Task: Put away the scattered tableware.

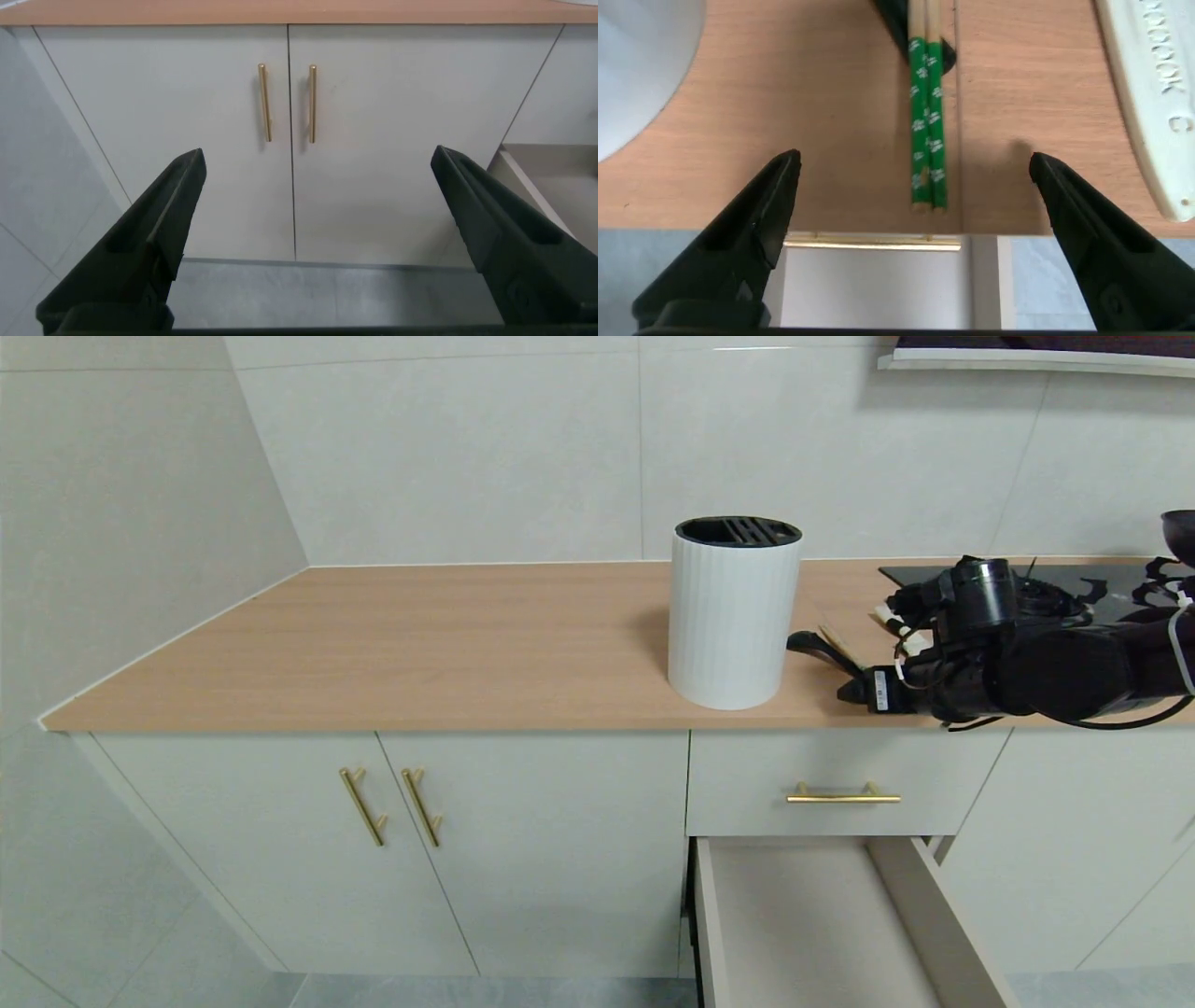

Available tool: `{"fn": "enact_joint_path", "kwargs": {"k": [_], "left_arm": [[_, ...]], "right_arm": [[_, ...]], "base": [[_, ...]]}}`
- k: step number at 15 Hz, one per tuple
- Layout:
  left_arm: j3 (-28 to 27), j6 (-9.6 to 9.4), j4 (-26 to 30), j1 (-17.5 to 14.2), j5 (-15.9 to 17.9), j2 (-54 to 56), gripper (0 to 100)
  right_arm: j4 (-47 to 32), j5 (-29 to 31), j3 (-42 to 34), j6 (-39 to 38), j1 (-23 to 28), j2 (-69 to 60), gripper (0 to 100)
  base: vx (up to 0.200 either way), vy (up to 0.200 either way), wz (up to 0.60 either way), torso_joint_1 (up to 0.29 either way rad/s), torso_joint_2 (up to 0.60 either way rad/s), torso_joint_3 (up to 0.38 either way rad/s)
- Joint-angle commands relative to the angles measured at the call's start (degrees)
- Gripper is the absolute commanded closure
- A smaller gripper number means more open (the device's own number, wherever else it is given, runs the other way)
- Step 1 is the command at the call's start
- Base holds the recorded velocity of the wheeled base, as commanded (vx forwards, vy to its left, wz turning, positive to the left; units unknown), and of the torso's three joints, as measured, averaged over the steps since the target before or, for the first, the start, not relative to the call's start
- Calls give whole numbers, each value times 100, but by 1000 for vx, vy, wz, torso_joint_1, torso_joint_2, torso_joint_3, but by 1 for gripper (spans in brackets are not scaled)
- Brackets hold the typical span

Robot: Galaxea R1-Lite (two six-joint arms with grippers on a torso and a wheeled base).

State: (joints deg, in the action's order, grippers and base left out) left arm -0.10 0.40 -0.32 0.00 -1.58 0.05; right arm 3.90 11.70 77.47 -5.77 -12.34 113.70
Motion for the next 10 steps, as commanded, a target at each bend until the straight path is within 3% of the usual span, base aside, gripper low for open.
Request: {"fn": "enact_joint_path", "kwargs": {"k": [1,7,10], "left_arm": [[1,4,-3,0,-9,-5,0],[1,4,-3,0,0,-5,0],[1,-5,-3,0,-9,-5,0]], "right_arm": [[23,-1,14,-3,3,3,100],[32,7,-13,-12,3,-67,100],[5,192,-382,-258,-129,-656,100]], "base": [[0,0,0,0,0,0],[0,0,0,0,0,0],[0,0,0,0,0,0]]}}
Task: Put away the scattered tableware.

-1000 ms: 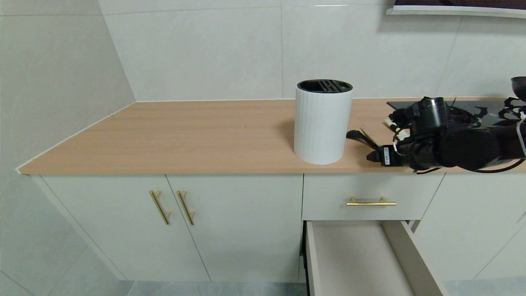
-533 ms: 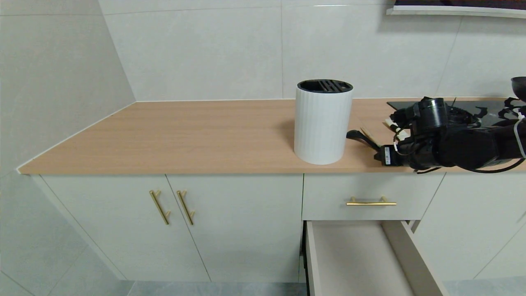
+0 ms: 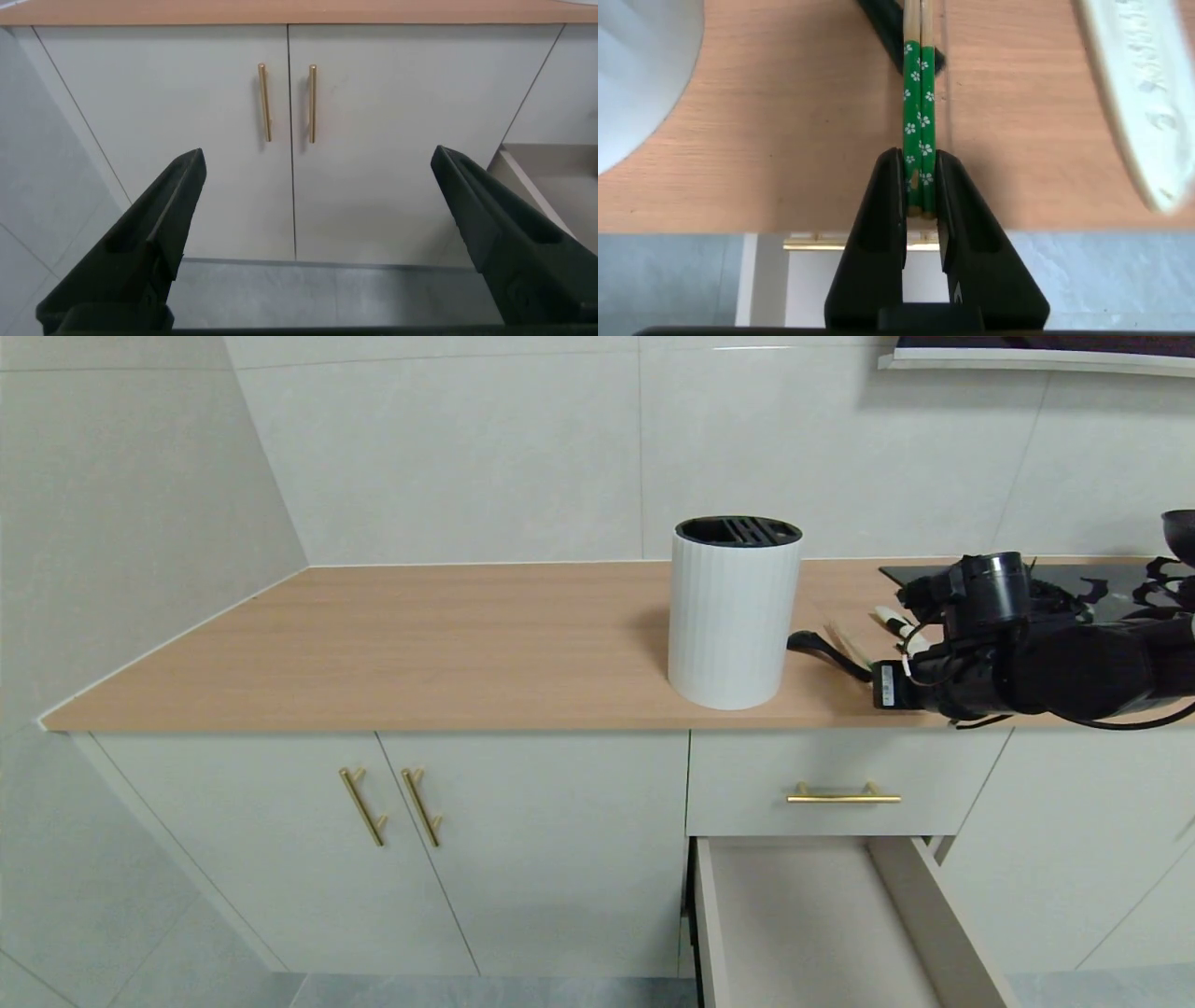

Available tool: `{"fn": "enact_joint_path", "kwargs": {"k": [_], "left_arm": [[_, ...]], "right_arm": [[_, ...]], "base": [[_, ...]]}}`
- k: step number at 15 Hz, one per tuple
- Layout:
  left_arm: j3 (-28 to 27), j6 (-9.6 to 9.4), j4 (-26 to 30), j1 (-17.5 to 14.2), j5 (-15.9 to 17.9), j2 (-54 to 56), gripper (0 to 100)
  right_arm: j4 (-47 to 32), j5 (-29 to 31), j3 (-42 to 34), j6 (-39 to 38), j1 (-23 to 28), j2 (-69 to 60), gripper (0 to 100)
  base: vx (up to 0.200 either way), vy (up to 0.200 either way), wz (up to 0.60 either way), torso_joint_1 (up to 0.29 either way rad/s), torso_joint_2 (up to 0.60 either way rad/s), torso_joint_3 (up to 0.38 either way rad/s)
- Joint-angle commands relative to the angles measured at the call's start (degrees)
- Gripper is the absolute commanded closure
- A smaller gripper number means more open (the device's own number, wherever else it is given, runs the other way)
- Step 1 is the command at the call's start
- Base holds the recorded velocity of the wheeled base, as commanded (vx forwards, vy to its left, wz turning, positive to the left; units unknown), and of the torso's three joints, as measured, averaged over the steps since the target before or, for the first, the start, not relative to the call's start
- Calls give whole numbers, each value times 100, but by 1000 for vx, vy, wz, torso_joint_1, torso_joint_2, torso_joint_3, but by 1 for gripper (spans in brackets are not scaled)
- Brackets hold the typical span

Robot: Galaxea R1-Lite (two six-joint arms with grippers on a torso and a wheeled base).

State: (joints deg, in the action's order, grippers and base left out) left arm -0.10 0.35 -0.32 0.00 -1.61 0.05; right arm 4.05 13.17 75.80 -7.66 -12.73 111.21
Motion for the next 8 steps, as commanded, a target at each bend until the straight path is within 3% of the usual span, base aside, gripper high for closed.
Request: {"fn": "enact_joint_path", "kwargs": {"k": [1,8], "left_arm": [[1,9,-3,0,-6,-5,0],[1,9,-3,0,3,-5,0]], "right_arm": [[-27,46,-391,-69,-151,-627,100],[-879,-25,-2052,-78,-591,-2904,100]], "base": [[0,0,0,0,0,0],[0,0,0,0,0,0]]}}
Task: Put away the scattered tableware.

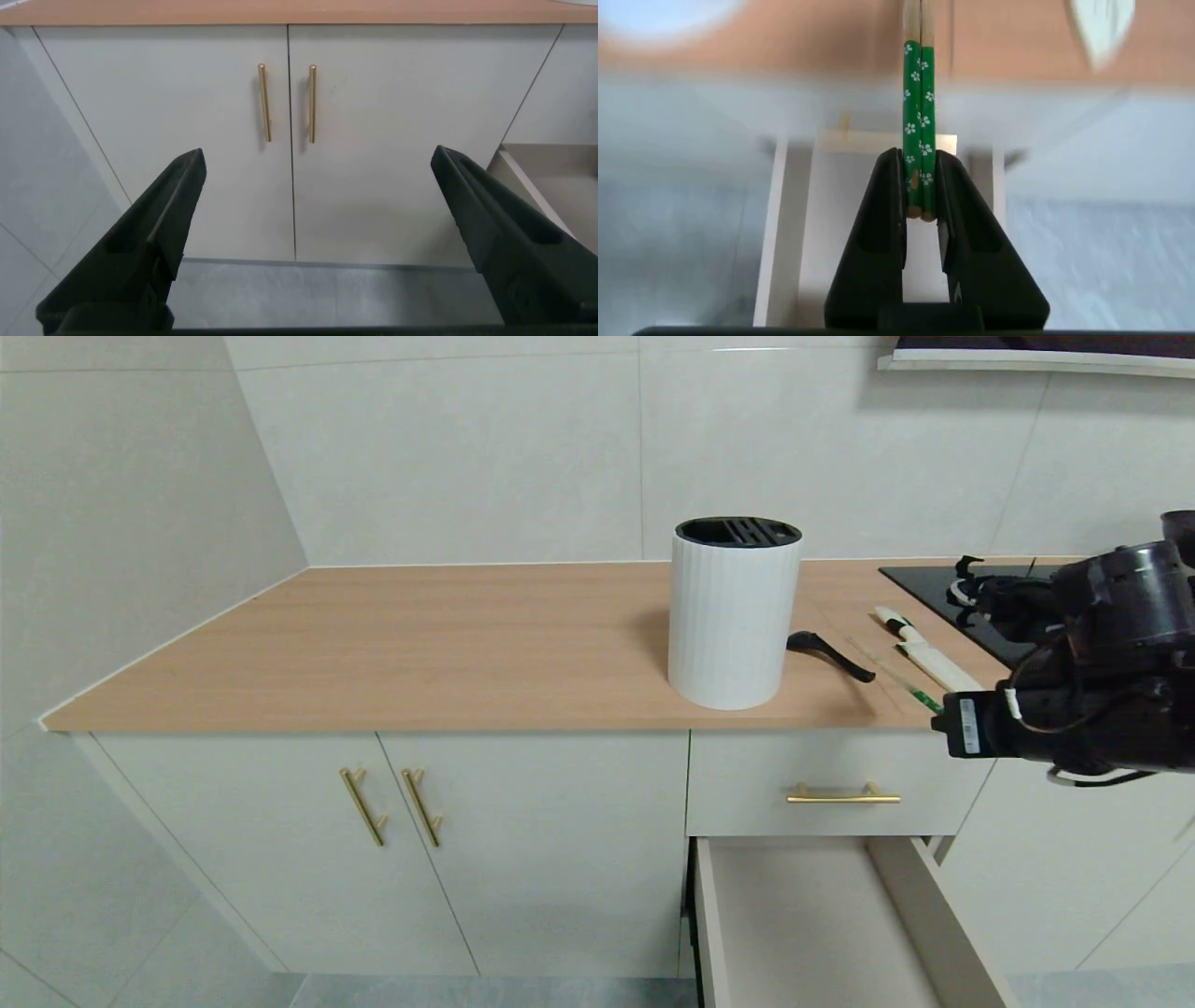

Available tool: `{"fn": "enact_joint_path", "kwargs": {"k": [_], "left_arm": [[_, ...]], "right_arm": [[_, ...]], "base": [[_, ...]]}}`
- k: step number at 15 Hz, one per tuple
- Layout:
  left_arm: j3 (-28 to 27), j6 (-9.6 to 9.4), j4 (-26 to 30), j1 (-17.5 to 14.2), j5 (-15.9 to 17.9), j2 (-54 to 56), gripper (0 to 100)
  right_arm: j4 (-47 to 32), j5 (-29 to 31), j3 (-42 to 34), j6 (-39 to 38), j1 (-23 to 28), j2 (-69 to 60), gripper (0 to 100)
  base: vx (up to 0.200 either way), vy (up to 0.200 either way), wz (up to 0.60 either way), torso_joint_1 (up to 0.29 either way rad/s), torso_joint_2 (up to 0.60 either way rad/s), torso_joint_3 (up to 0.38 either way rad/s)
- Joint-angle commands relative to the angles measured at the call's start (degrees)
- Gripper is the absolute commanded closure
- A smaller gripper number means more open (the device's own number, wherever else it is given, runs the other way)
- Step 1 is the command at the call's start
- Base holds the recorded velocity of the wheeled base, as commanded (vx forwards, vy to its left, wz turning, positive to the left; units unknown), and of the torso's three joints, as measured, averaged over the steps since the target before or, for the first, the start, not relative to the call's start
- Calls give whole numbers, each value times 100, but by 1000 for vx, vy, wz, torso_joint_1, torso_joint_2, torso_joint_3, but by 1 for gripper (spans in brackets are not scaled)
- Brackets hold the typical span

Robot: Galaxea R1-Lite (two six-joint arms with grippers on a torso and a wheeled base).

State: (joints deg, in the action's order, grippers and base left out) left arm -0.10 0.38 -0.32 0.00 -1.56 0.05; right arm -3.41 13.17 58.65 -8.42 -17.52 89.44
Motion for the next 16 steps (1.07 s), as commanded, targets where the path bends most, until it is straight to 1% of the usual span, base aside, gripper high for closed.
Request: {"fn": "enact_joint_path", "kwargs": {"k": [1,2,3,4,6,8,9,12,16], "left_arm": [[1,6,-3,0,-2,-5,0],[1,6,-3,0,-2,-5,0],[1,-3,-3,0,-2,-5,0],[1,6,-3,0,-2,-5,0],[1,6,-3,0,-2,-5,0],[1,6,-3,0,-2,-5,0],[1,-3,-3,0,-2,-5,0],[1,6,-3,0,-11,-5,0],[1,6,-3,0,-2,-5,0]], "right_arm": [[-415,-25,-345,-1,-164,-920,100],[-757,-33,-337,-1,-243,-1122,100],[-872,-51,-337,-1,-270,-1192,100],[-1364,-367,-345,-1,-349,-1438,100],[-1830,-737,-337,43,-463,-1649,100],[-1926,-816,-354,60,-595,-1772,100],[-2207,-939,-354,60,-753,-1799,100],[-2383,-1413,-398,60,-876,-1764,100],[-2331,-1448,-600,306,-876,-1711,100]], "base": [[0,0,0,0,0,0],[0,0,0,0,0,0],[0,0,0,0,0,0],[0,0,0,0,0,0],[0,0,0,0,0,0],[0,0,0,0,0,0],[0,0,0,0,0,0],[0,0,0,0,0,0],[0,0,0,0,0,0]]}}
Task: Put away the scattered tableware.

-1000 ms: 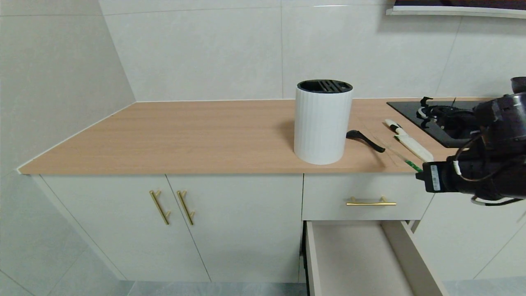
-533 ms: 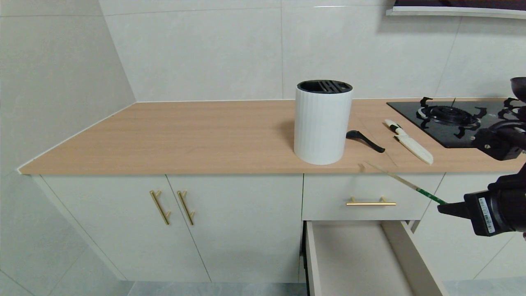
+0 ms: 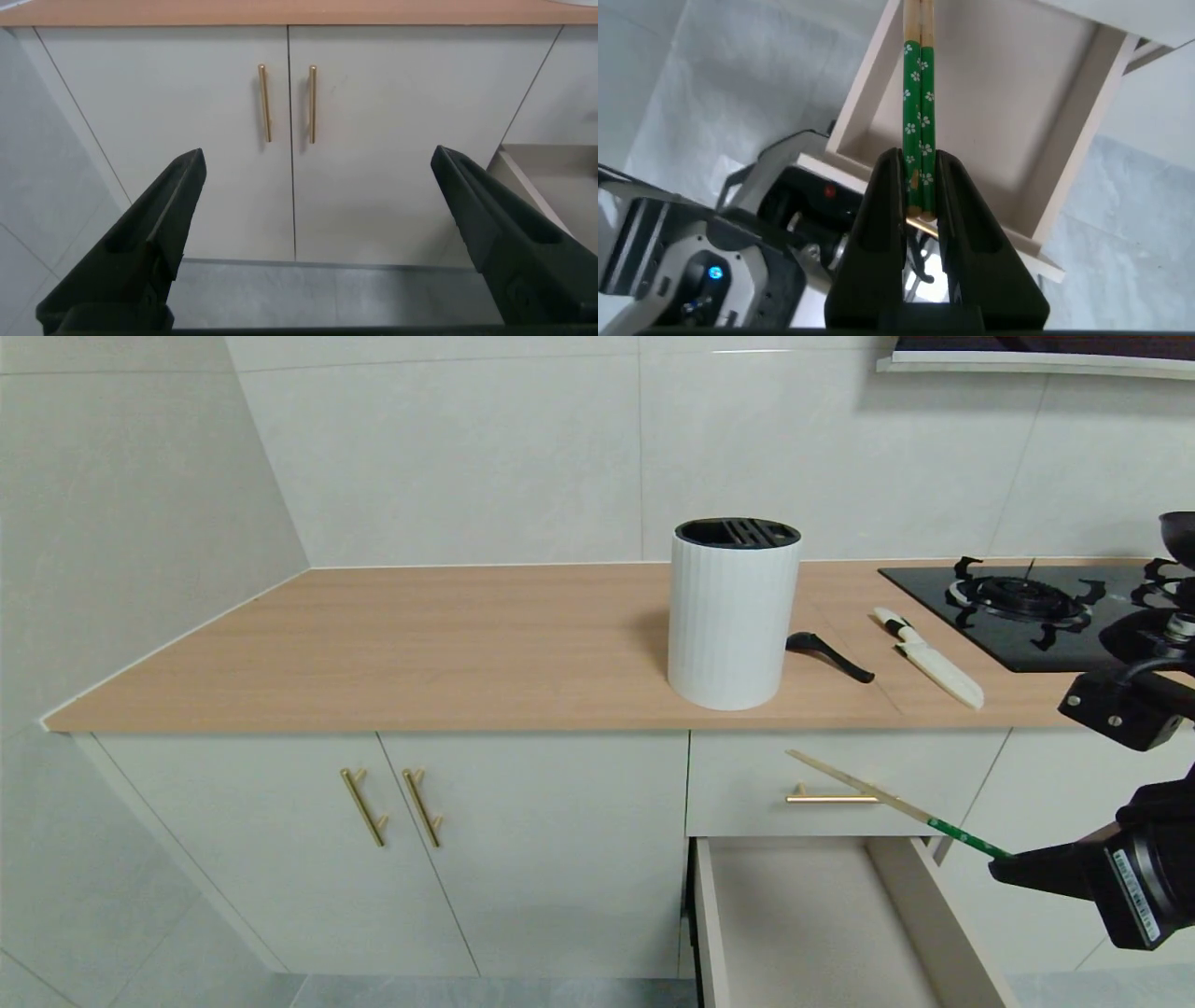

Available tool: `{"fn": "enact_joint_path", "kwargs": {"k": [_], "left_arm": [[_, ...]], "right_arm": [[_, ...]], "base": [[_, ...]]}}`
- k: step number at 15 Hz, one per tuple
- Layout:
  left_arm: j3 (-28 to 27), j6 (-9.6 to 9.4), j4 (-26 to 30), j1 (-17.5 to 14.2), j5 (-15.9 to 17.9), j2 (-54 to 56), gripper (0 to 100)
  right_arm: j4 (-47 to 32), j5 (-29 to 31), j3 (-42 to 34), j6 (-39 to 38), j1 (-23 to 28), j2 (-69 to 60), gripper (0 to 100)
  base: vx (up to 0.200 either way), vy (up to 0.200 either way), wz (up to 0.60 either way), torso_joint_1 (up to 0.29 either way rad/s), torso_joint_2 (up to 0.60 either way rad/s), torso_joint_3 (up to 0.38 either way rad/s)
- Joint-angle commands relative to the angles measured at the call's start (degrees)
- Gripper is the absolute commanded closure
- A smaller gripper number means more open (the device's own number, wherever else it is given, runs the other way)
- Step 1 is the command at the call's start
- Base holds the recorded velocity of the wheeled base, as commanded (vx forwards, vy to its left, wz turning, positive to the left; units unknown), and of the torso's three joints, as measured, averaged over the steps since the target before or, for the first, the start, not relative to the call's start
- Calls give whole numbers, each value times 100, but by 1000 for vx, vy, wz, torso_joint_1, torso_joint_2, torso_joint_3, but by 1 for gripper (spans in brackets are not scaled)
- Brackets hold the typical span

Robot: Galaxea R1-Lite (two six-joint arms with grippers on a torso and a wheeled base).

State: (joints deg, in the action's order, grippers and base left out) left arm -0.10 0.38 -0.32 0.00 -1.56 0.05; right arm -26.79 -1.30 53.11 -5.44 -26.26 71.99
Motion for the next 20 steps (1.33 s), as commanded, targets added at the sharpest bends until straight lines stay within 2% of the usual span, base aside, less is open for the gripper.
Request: {"fn": "enact_joint_path", "kwargs": {"k": [1,11,20], "left_arm": [[1,-3,-3,0,-11,-5,0],[1,6,-3,0,-2,-5,0],[1,6,-3,0,-11,-5,0]], "right_arm": [[8,-1,-47,8,-2,70,100],[60,25,-117,8,-2,246,100],[157,51,-187,-1,-2,580,100]], "base": [[0,0,0,0,0,0],[0,0,0,-9,20,14],[0,0,0,-169,439,274]]}}
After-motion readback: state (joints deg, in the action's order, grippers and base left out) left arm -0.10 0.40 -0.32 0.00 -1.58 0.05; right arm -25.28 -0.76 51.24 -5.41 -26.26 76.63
